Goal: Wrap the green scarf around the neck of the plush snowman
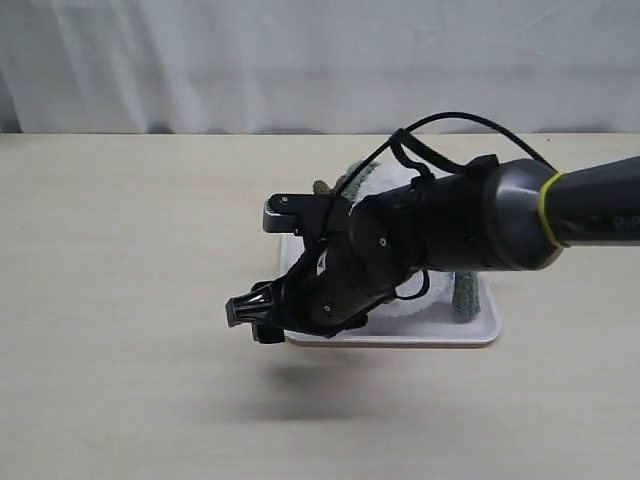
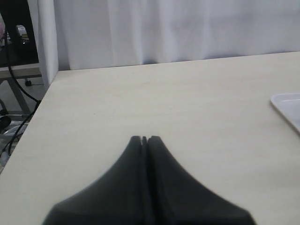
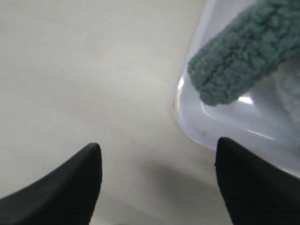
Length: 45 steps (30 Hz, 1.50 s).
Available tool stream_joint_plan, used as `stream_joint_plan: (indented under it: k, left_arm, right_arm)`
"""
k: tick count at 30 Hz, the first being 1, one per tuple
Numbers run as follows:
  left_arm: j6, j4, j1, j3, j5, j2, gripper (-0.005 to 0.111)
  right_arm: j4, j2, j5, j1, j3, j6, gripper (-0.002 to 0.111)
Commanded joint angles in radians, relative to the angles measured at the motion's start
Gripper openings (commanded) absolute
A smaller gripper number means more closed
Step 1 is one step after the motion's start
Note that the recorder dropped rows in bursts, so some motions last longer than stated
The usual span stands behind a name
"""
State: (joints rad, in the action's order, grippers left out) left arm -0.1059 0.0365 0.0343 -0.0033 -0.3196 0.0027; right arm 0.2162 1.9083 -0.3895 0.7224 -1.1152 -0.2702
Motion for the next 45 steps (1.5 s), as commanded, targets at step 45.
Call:
stream_joint_plan:
  k: [45]
  left_arm:
    - [0.006,0.002,-0.004,0.003,0.011,-0.003,0.0]
  right_arm:
    - [-0.135,0.046,0.154,-0.05,0.005,-0.008,0.064]
